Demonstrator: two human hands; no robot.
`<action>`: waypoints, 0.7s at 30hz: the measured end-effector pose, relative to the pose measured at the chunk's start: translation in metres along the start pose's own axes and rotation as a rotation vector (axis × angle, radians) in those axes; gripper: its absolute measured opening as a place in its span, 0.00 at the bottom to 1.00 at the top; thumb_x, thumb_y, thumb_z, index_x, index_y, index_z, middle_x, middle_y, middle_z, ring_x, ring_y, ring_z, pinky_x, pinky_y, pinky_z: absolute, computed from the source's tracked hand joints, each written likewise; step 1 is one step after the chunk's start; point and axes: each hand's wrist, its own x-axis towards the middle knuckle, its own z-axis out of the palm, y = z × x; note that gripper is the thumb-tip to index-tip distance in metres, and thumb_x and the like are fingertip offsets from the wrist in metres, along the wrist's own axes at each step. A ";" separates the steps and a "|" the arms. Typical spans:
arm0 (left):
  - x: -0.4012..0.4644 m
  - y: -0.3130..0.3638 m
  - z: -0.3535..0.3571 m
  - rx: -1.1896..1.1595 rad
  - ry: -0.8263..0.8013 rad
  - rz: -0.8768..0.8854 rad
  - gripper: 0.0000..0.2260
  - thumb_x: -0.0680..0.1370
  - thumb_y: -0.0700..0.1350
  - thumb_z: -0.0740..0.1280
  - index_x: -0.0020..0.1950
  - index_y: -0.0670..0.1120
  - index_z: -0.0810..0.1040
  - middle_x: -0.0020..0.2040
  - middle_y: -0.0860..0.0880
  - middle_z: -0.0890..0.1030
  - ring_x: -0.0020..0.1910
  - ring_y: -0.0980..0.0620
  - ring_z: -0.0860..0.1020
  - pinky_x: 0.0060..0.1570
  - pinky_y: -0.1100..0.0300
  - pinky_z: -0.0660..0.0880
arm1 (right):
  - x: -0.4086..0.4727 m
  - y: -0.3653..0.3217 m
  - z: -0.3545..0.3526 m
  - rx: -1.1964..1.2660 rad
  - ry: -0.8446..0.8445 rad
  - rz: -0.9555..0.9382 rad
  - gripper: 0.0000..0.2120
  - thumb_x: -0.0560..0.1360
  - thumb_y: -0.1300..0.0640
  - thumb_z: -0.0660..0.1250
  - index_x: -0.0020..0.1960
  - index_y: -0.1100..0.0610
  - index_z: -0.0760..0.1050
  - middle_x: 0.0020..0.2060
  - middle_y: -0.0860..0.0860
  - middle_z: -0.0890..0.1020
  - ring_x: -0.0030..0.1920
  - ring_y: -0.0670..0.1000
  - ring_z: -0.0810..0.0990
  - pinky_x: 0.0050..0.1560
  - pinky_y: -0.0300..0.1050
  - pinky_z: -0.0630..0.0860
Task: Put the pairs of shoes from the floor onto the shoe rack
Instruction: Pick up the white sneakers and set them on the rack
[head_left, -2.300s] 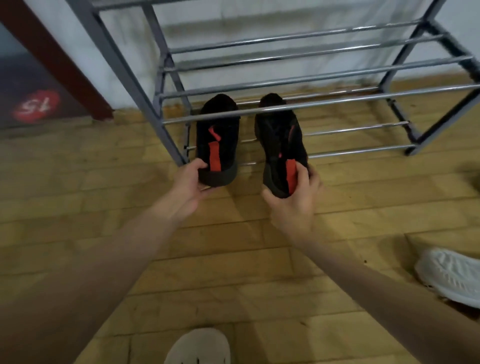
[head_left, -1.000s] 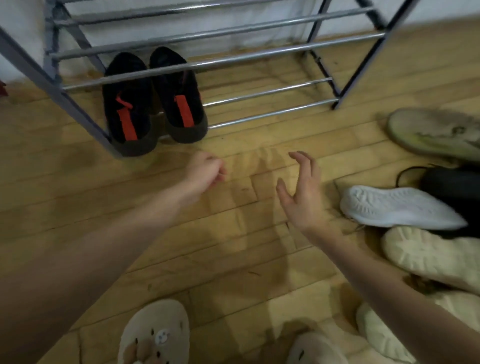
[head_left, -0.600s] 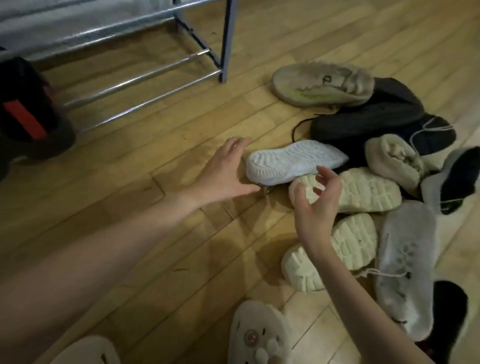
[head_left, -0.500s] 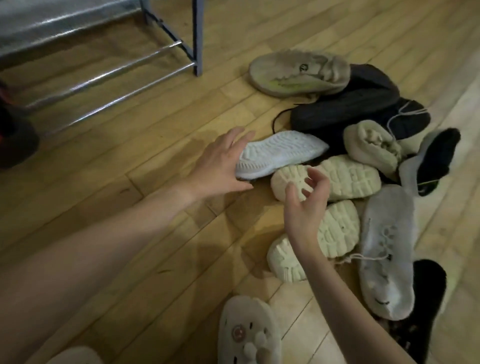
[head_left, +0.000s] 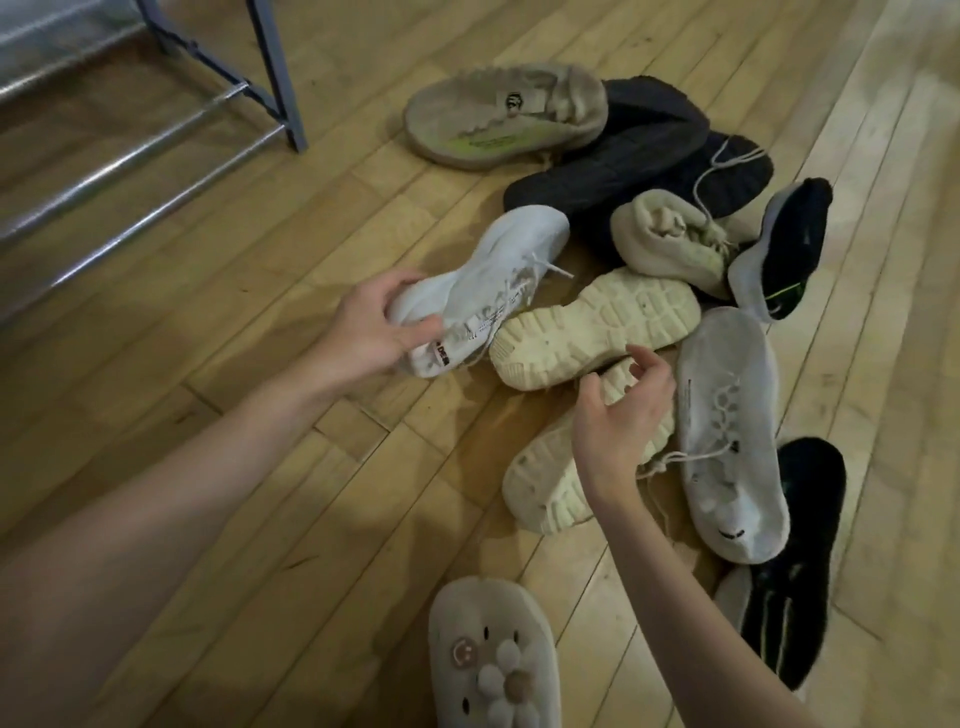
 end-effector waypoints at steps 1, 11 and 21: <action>-0.004 -0.007 -0.003 -0.075 -0.020 -0.052 0.19 0.73 0.41 0.72 0.63 0.49 0.74 0.54 0.48 0.79 0.51 0.50 0.79 0.46 0.62 0.77 | -0.002 -0.001 0.002 -0.003 -0.004 -0.008 0.19 0.74 0.65 0.65 0.65 0.60 0.67 0.60 0.53 0.69 0.61 0.49 0.67 0.63 0.41 0.65; -0.042 -0.050 -0.030 -0.567 -0.050 -0.315 0.30 0.67 0.53 0.74 0.66 0.45 0.73 0.60 0.44 0.80 0.51 0.49 0.82 0.38 0.53 0.82 | 0.009 0.004 0.007 -0.132 0.118 -0.098 0.23 0.72 0.63 0.65 0.66 0.60 0.67 0.71 0.60 0.62 0.74 0.58 0.60 0.73 0.56 0.59; -0.051 -0.007 0.016 -0.581 -0.201 -0.236 0.05 0.81 0.44 0.59 0.49 0.49 0.74 0.38 0.54 0.84 0.35 0.57 0.82 0.27 0.62 0.76 | 0.058 0.046 -0.047 -0.657 0.237 0.378 0.42 0.74 0.56 0.67 0.78 0.61 0.44 0.76 0.68 0.42 0.77 0.65 0.41 0.75 0.60 0.38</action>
